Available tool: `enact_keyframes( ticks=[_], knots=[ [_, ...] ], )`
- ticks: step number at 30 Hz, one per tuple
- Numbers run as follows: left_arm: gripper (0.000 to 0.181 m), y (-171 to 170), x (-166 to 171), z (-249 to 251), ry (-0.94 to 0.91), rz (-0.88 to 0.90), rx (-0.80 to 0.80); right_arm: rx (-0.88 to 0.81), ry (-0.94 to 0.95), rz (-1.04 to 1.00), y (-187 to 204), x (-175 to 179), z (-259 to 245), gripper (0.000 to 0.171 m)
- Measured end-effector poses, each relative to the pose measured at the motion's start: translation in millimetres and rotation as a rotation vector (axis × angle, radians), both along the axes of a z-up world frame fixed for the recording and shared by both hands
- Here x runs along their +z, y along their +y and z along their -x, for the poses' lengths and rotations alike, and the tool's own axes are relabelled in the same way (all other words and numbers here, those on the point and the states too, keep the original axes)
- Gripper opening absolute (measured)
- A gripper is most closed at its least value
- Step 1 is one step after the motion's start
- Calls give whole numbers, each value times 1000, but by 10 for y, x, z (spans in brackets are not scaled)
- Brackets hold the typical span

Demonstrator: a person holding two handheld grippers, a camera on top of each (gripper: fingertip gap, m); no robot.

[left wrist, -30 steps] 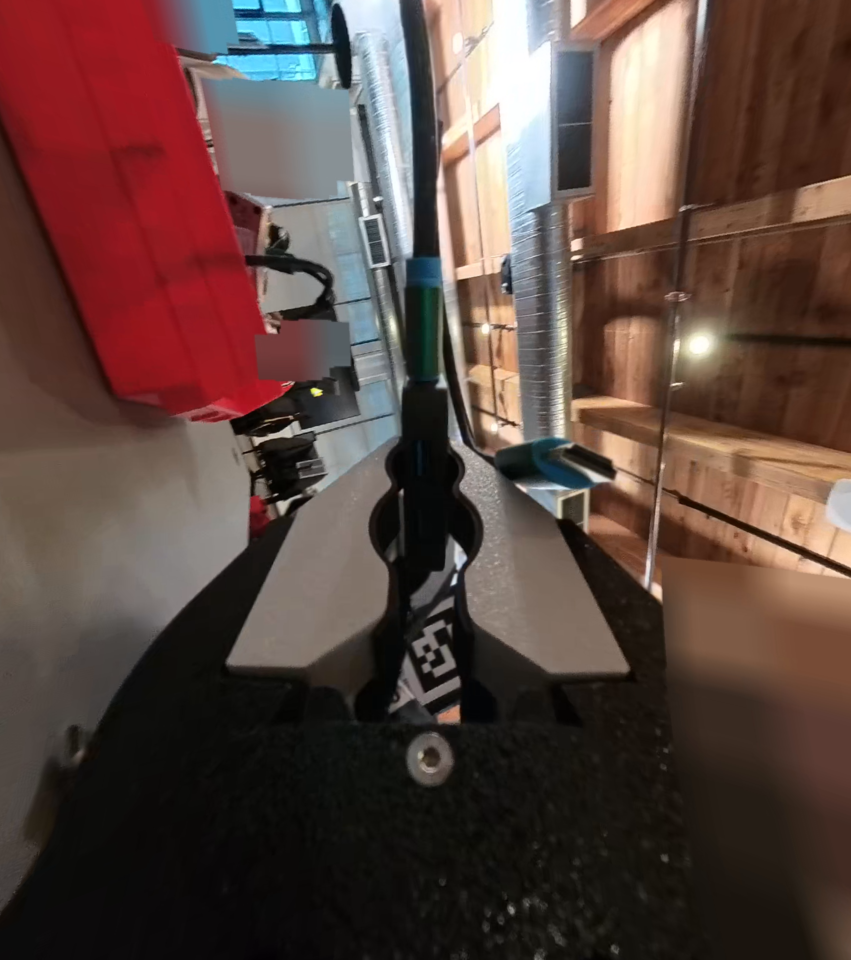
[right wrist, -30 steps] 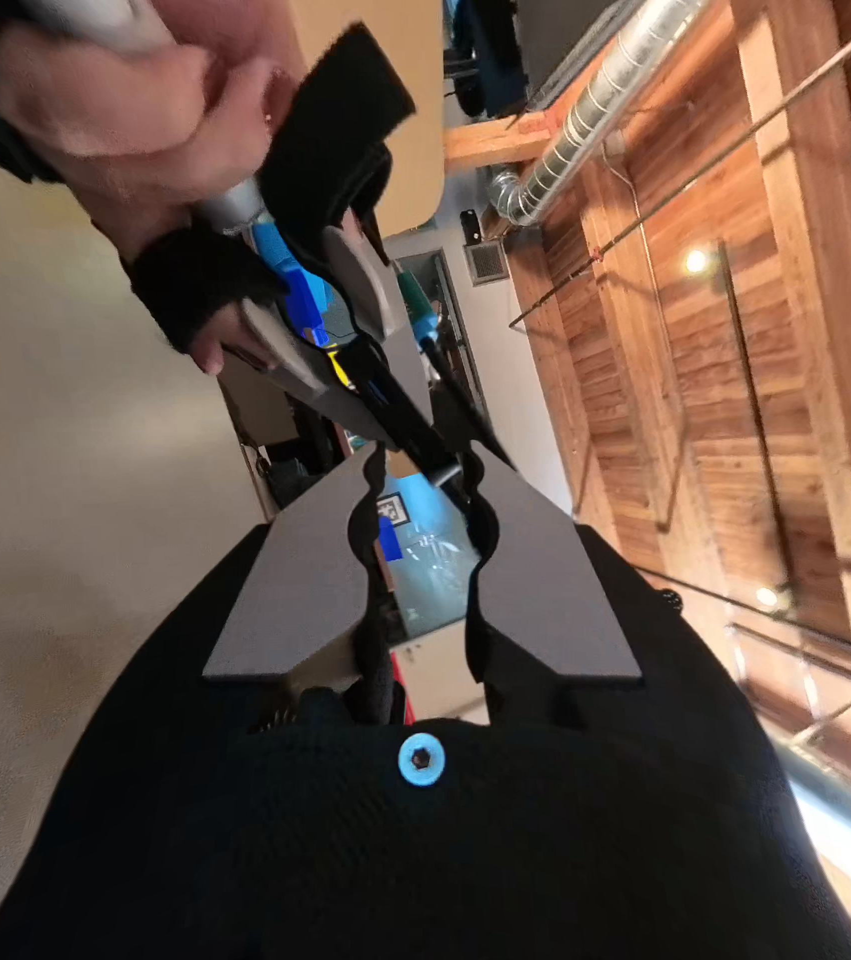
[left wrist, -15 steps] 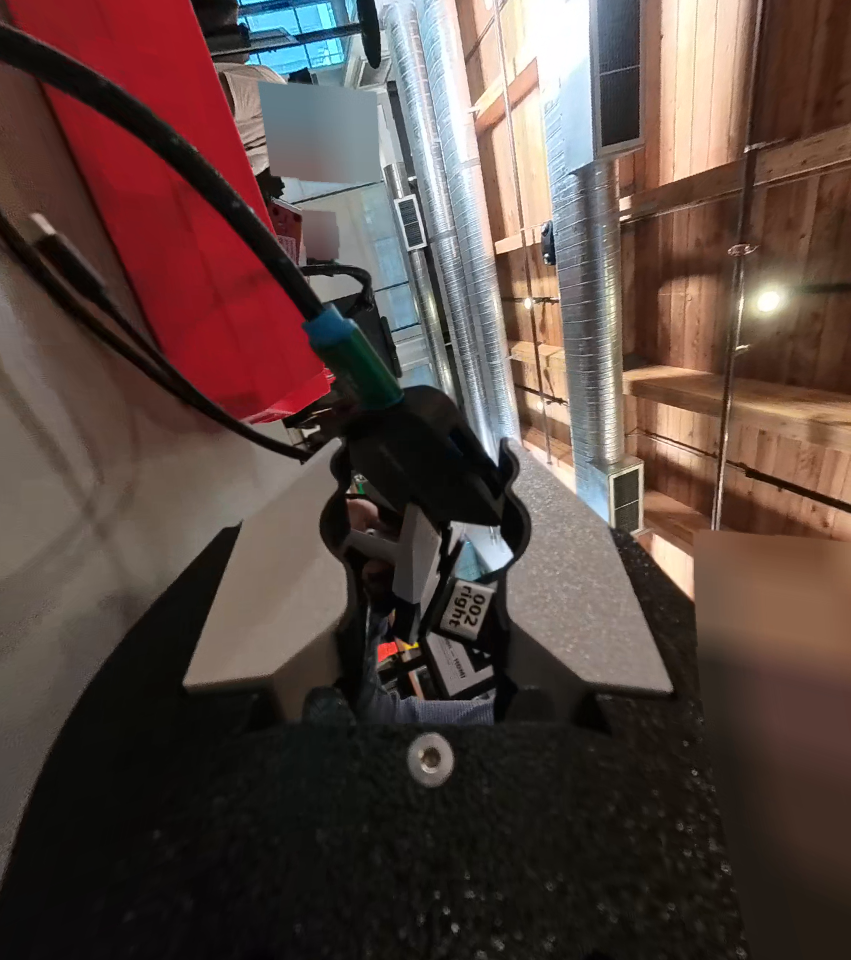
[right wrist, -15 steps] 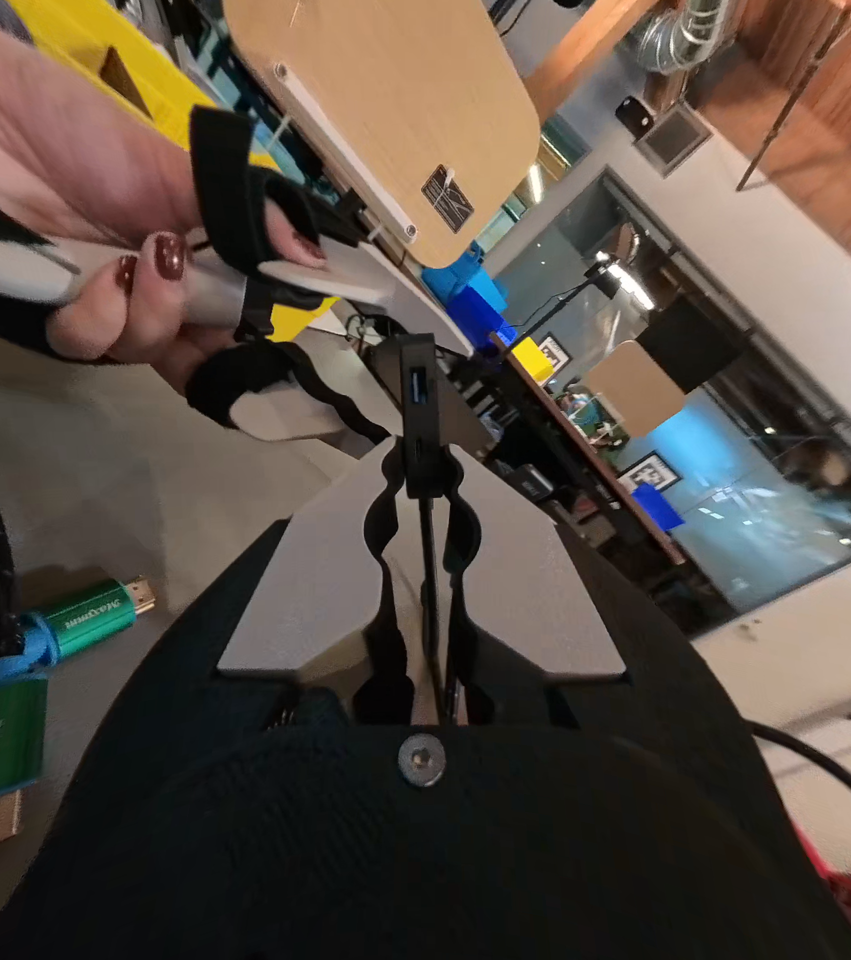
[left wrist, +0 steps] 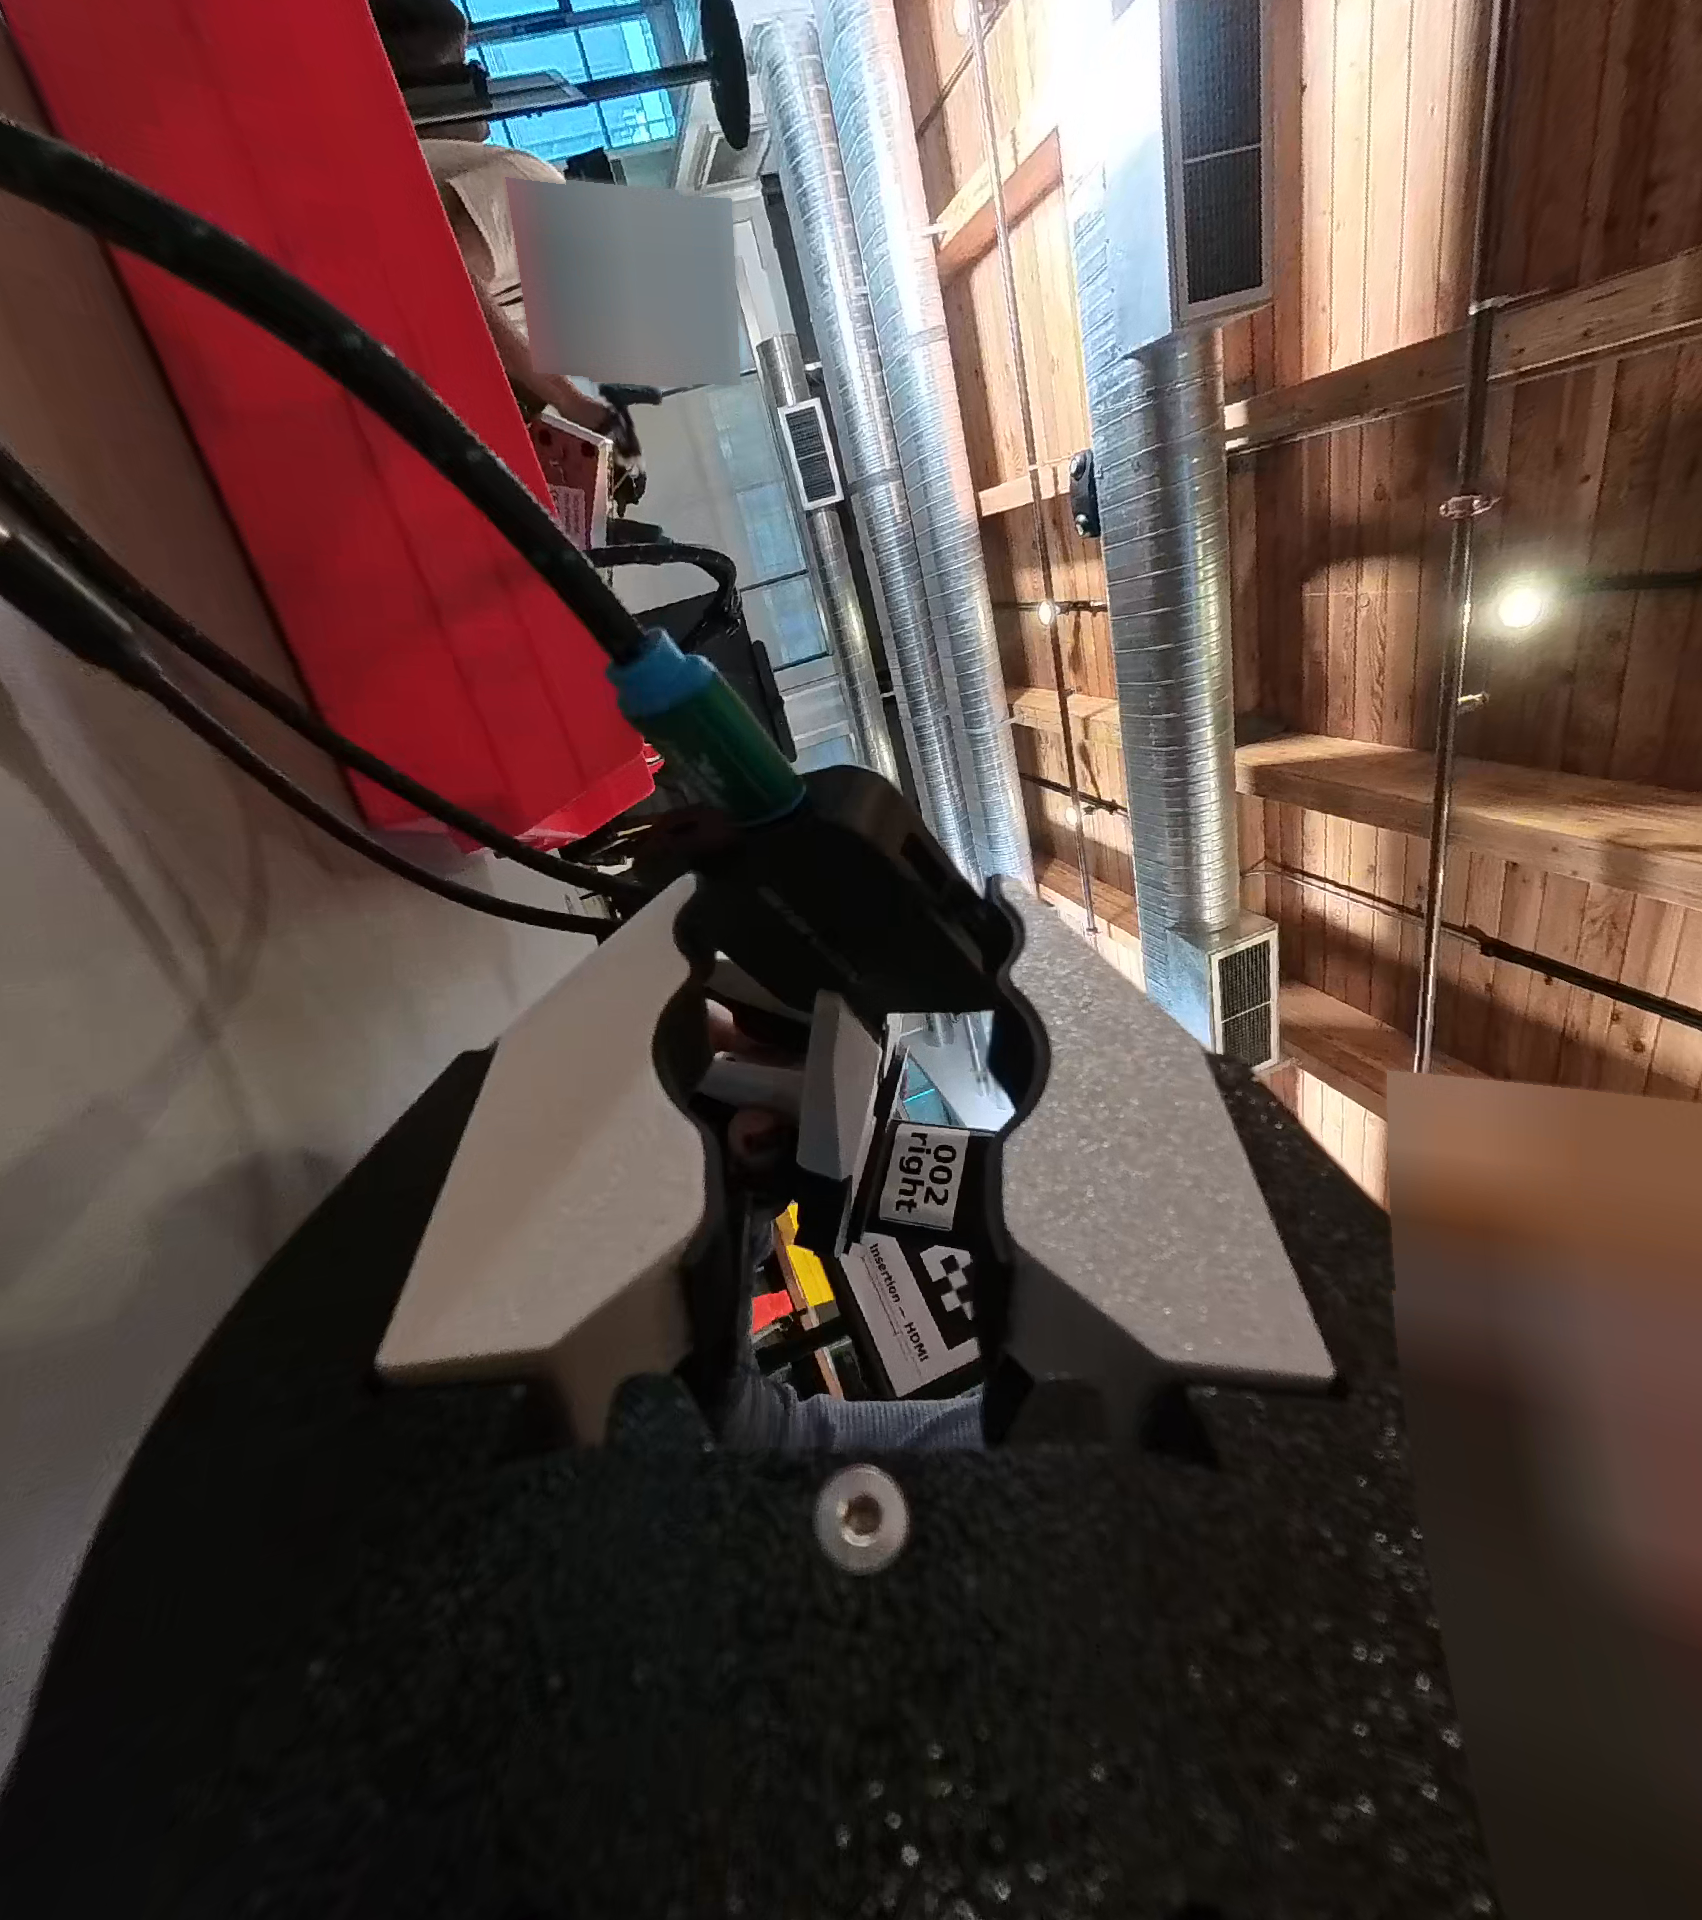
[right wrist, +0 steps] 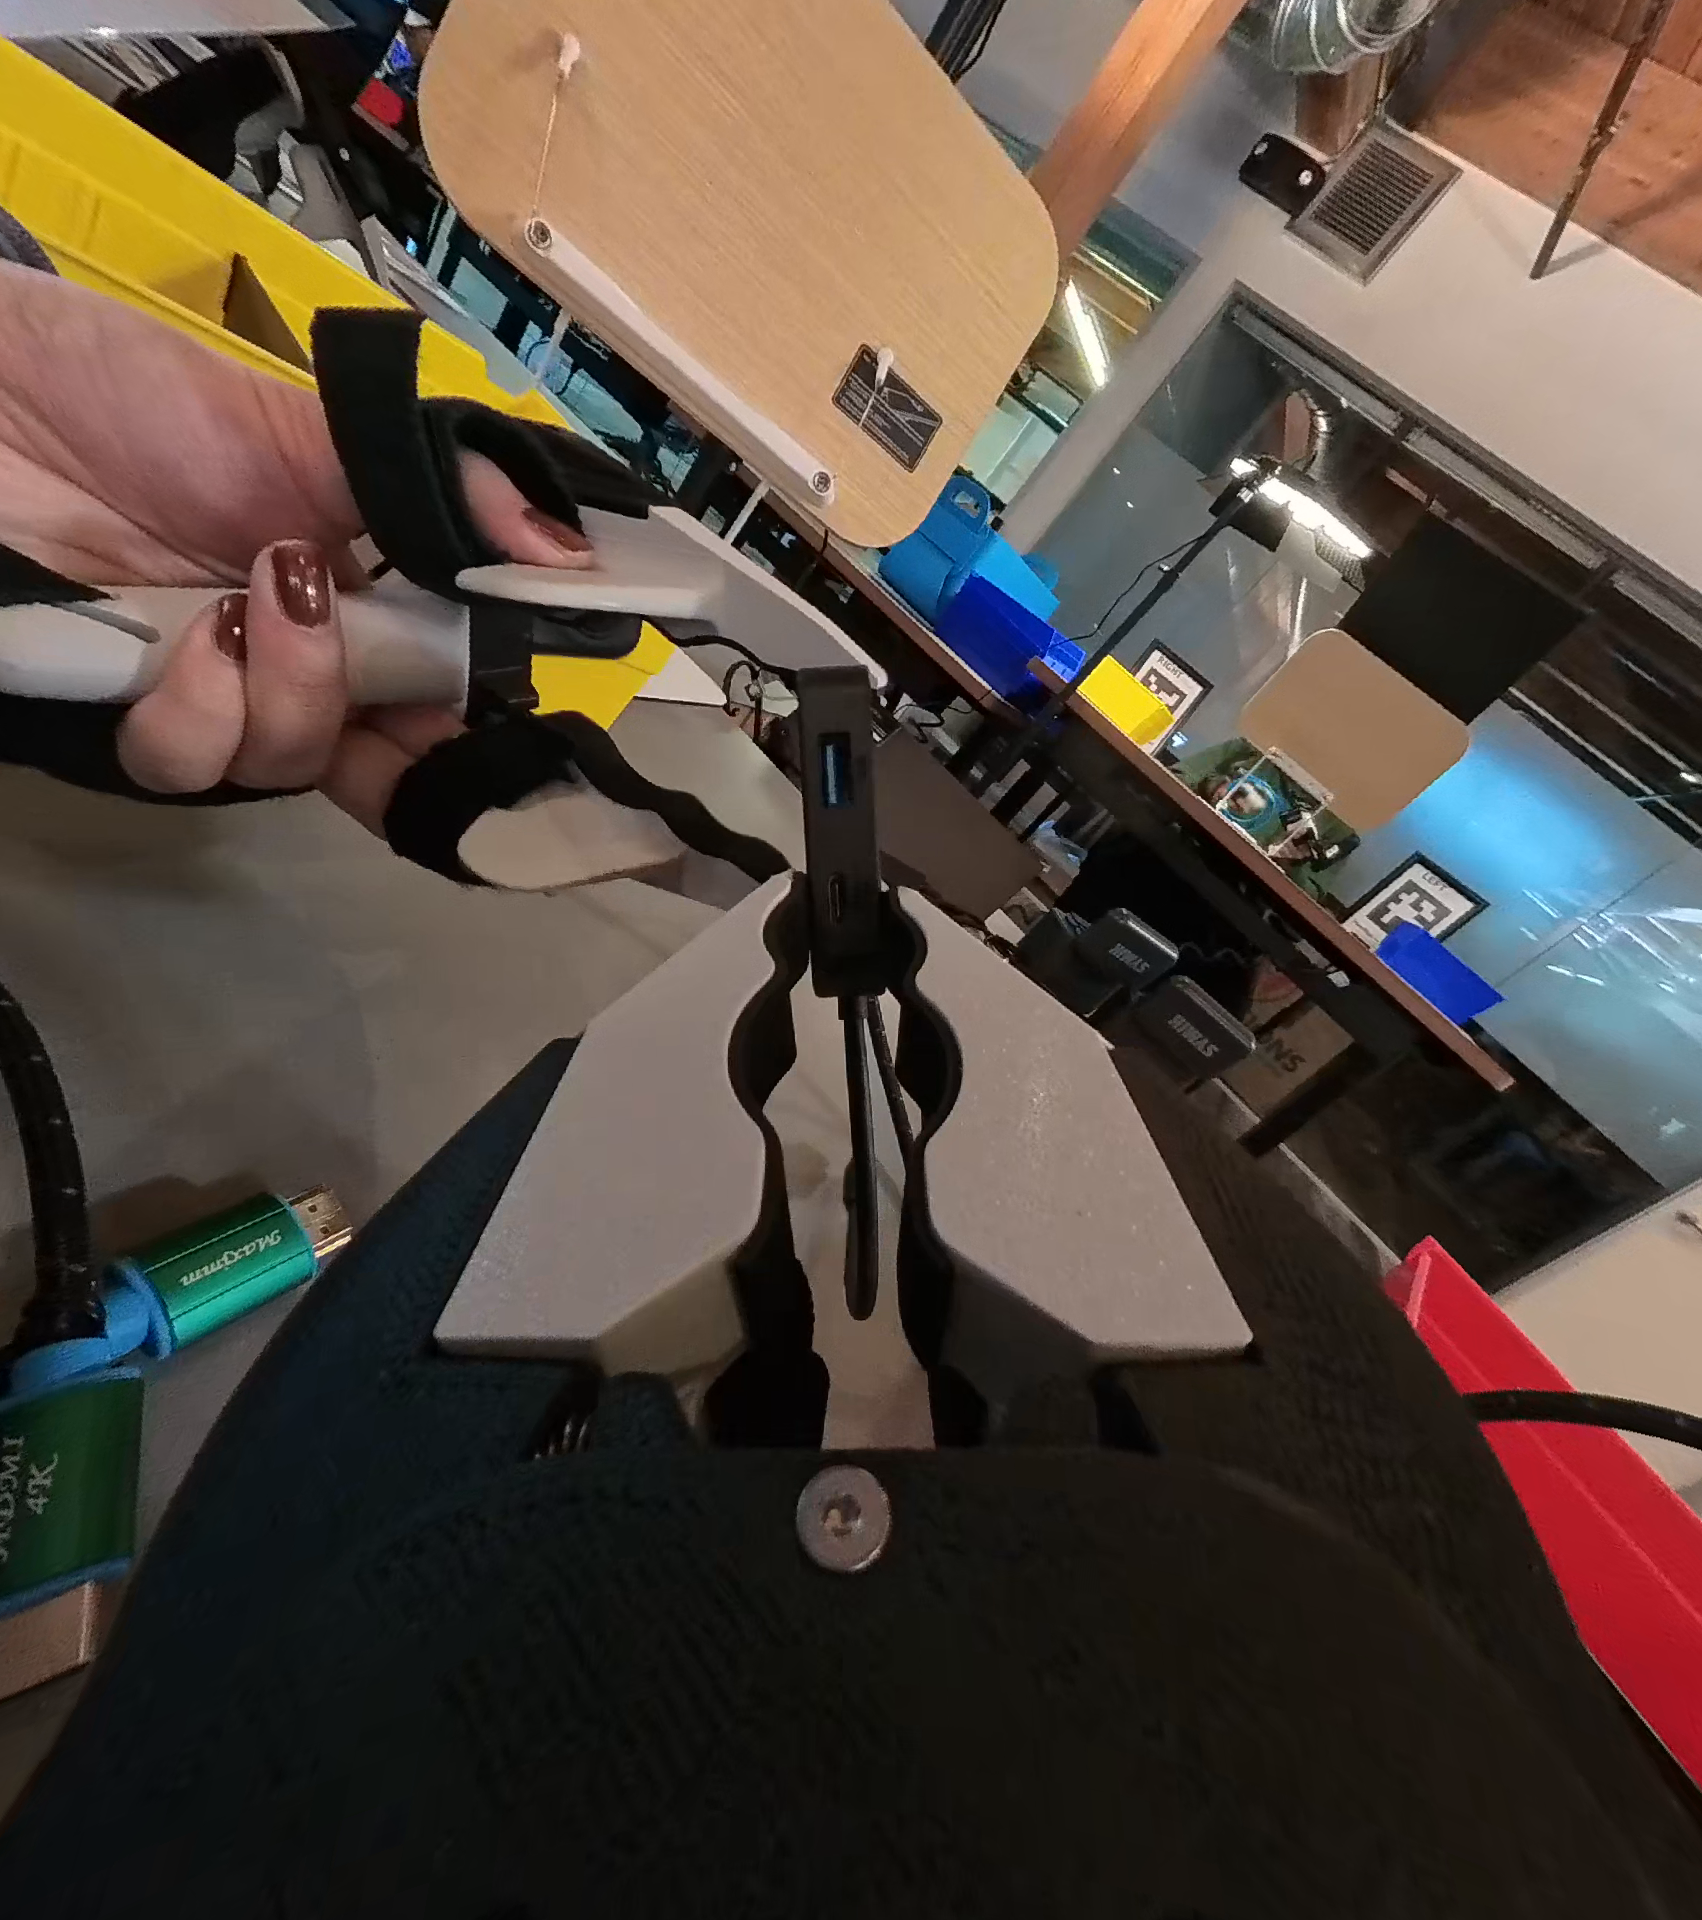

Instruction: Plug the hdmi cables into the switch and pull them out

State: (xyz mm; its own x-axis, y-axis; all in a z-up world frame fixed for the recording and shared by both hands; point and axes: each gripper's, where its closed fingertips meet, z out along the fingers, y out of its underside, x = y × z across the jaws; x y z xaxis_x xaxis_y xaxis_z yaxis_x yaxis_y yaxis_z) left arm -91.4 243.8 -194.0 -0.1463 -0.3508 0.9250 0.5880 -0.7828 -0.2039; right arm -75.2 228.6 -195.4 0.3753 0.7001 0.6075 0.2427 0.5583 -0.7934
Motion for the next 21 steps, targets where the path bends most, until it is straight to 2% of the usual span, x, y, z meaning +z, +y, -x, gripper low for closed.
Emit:
enact_keyframes(
  ticks=[4,9,14,17,21],
  knots=[
    [40,0,16,47,41,-55,27,-24,3,-25,20,2,-7,12],
    [38,76,-115,177,343,-162,170,-131,15,-169,68,90,-69,12],
    [39,112,-272,196,616,-249,243,-257,-1,-416,24,223,-130,12],
    [37,131,-319,238,704,-287,296,-314,-57,-585,-55,244,-94,12],
    [35,166,-315,358,806,-335,389,-298,-84,-653,-150,215,-14,12]
  ],
)
